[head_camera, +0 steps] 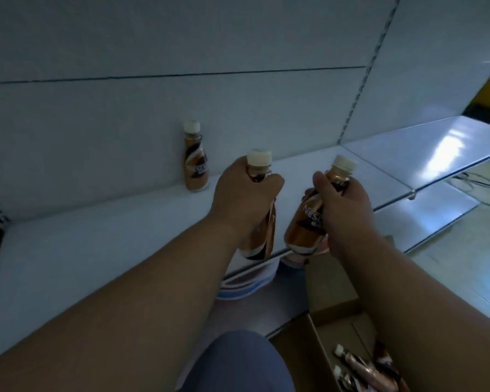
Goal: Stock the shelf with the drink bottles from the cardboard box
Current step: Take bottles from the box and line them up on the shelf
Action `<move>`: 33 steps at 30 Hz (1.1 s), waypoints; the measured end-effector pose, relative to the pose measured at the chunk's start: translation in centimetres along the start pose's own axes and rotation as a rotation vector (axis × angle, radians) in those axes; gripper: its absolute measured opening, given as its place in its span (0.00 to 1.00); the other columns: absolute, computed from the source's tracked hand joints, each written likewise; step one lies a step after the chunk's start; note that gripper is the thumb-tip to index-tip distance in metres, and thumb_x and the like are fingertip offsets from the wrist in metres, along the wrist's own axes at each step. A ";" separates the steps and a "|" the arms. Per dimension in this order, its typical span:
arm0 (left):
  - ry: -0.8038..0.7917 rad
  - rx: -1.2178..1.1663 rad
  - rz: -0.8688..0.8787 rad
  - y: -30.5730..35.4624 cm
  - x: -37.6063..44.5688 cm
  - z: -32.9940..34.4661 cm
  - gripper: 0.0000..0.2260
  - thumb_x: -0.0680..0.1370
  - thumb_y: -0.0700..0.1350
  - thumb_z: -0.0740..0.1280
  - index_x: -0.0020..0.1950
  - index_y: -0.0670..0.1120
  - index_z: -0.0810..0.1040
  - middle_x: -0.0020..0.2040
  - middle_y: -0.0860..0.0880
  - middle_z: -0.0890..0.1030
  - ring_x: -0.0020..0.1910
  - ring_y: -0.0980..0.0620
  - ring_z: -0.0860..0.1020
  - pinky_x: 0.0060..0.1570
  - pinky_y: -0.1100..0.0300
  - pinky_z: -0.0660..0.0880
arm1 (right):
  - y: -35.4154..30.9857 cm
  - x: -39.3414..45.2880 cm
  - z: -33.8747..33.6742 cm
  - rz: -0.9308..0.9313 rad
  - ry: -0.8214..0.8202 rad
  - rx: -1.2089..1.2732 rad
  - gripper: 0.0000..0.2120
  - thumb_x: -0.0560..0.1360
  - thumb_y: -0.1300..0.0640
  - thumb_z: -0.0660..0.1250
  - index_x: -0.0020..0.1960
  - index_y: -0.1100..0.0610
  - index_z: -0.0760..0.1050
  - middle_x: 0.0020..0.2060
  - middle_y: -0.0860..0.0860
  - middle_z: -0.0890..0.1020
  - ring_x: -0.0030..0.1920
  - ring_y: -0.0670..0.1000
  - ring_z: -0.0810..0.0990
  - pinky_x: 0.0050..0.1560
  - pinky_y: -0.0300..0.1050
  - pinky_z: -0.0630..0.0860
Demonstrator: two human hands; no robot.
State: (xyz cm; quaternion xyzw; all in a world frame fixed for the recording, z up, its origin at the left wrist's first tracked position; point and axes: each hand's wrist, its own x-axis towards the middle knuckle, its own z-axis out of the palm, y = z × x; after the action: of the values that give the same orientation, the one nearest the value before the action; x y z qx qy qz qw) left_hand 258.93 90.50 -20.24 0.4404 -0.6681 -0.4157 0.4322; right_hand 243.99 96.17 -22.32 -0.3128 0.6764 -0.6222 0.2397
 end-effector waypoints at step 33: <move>-0.265 1.263 0.293 -0.4 16.9 -2.1 0.10 0.74 0.40 0.67 0.49 0.44 0.66 0.43 0.46 0.68 0.37 0.49 0.68 0.33 0.56 0.64 | -2.1 15.6 12.6 -0.324 -0.379 -0.695 0.16 0.68 0.51 0.76 0.51 0.55 0.75 0.38 0.49 0.77 0.42 0.52 0.77 0.34 0.42 0.69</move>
State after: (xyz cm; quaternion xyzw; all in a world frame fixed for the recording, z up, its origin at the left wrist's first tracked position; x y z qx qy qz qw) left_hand 256.99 73.99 -16.44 0.4588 -0.8841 0.0684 0.0572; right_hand 242.45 76.12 -20.59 -0.5859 0.7320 -0.3185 0.1394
